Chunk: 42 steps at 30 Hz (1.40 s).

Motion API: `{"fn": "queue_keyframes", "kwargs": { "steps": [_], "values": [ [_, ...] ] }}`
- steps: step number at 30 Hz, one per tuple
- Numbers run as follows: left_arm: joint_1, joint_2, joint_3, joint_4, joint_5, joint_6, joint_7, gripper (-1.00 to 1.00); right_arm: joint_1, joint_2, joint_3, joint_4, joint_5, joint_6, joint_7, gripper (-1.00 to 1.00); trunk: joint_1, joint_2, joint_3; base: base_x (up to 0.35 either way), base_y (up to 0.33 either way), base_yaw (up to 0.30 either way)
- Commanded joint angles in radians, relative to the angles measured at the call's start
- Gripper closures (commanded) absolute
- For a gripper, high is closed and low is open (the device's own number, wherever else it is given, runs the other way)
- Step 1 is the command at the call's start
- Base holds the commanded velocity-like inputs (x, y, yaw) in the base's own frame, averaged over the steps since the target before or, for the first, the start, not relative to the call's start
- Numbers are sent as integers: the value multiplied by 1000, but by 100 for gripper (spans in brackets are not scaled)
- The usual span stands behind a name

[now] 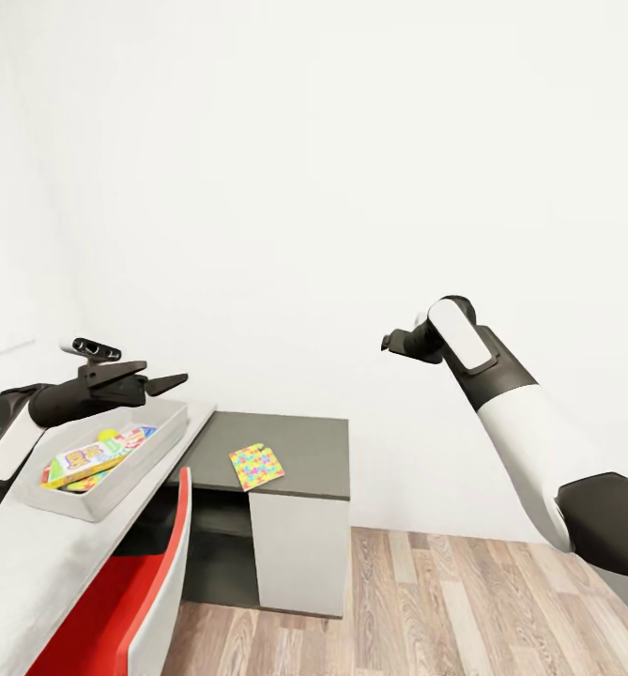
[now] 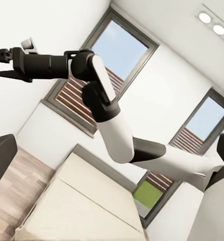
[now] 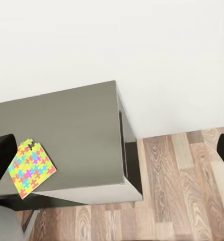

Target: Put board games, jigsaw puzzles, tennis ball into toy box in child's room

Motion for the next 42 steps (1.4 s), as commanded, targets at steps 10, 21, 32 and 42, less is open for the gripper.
{"fn": "queue_keyframes", "kwargs": {
  "steps": [10,21,32,42],
  "values": [
    [1,1,-3,2,3,11,-3,-100,4,-1,6,10,-10,-1,-10,-100,0,-1,4,-85,35,-281],
    [15,0,-3,15,-16,-17,12,-100,146,-1,7,62,-1,-65,-6,-100,0,-1,10,-1,1,-281],
    [18,-34,-14,217,-138,-134,50,-100,364,0,31,71,24,-229,-1,-100,0,-1,16,0,0,-255],
    [21,-77,-16,426,-298,-260,164,-100,504,10,40,76,159,-377,4,-100,0,-1,16,0,0,-32]
  ]
}}
